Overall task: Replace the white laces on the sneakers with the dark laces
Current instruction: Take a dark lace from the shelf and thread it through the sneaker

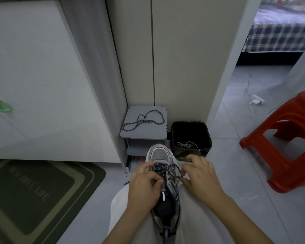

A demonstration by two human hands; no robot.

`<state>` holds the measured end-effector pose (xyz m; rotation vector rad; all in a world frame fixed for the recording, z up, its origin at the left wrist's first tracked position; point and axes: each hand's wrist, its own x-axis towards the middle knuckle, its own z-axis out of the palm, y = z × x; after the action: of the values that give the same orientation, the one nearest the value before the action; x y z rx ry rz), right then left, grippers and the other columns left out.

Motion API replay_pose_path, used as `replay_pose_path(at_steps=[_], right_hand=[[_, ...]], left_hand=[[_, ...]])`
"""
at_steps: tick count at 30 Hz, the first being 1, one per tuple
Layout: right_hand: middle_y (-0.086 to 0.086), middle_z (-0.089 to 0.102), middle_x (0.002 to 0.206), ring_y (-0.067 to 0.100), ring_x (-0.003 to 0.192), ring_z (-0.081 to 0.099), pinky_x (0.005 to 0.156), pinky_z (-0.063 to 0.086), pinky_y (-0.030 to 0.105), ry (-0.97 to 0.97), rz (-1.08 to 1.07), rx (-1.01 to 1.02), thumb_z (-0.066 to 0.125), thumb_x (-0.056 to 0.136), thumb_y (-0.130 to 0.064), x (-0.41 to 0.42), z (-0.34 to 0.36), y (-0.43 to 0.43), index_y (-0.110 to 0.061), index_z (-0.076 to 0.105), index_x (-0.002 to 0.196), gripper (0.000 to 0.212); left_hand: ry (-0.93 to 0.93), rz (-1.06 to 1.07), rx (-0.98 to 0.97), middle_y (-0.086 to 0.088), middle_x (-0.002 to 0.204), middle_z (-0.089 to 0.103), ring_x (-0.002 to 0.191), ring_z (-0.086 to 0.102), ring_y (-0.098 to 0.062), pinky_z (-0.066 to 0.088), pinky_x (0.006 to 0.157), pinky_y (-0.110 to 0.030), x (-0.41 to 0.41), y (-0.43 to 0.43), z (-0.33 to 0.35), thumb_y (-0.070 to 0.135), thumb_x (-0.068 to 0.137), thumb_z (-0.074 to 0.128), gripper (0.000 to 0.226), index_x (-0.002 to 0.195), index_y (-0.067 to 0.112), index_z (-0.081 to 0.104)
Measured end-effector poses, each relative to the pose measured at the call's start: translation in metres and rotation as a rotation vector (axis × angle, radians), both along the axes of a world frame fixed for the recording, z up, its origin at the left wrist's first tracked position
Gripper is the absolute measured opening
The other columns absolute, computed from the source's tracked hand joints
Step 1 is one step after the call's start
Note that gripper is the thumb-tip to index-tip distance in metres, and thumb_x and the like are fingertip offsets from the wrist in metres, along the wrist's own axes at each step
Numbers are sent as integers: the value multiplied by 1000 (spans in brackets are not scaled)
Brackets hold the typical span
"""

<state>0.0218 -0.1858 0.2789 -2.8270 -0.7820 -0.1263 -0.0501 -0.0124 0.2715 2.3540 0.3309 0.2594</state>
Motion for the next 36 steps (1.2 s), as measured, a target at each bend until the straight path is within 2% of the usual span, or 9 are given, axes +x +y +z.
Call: replay_pose_path(at_steps=[4,8,14,18,21,24,29,33,36], right_hand=[[-14,55,120,11,118,47,93,31,31,208,4,73,49,92,-41,0,-9,1,-30,59,109,23],[-7,60,111,12,103,58,89,43,30,377,-103,348,51,93,-34,-1,-13,9,-25,48,120,29],[2,66,81,11,73,59,71,46,19,630,-216,756,63,86,-11,4,-15,21,-28,59,93,19],[3,64,80,11,69,55,68,47,17,627,-204,740,63,84,-4,4,-16,15,-21,64,85,17],[6,68,79,18,73,64,72,53,25,671,-196,798,63,85,-3,1,-15,12,-15,63,86,12],[3,70,72,16,68,66,70,53,26,710,-162,859,64,85,-5,-4,-10,16,-12,59,84,9],[-7,59,68,-1,55,50,58,40,11,616,-125,768,73,78,-18,-10,-3,22,-19,58,78,15],[-9,54,81,4,70,52,59,39,14,505,-51,492,75,69,-41,-15,-9,21,-29,50,72,28],[-3,55,80,9,72,51,63,39,20,473,-57,488,73,69,-34,-13,-10,20,-28,47,65,28]], left_hand=[[-71,128,-208,12,115,52,104,51,0,40,90,-16,-11,23,17,10,78,72,27,62,30,63],[-64,281,-292,10,114,57,107,52,-11,41,95,-35,-35,61,21,10,79,71,28,59,28,64],[170,370,-360,5,113,60,109,51,-18,40,94,-37,-62,83,-5,14,81,70,12,70,18,68],[289,275,-208,3,118,60,120,50,-22,38,98,-35,-57,75,-11,20,87,64,7,91,23,69],[94,238,32,-2,129,53,123,46,-18,32,105,-29,-41,63,0,20,88,62,30,118,20,61],[-91,0,127,9,120,55,115,44,-8,23,98,-11,-22,30,18,24,86,64,22,107,27,68],[82,-142,340,8,137,42,124,39,-14,35,101,-28,2,-8,12,36,91,51,28,114,27,62],[120,-91,180,12,132,47,109,51,-8,40,84,-20,9,-8,13,27,90,55,16,92,17,67],[90,9,40,16,120,50,94,53,-1,36,75,-17,5,1,19,24,86,62,15,72,22,60]])
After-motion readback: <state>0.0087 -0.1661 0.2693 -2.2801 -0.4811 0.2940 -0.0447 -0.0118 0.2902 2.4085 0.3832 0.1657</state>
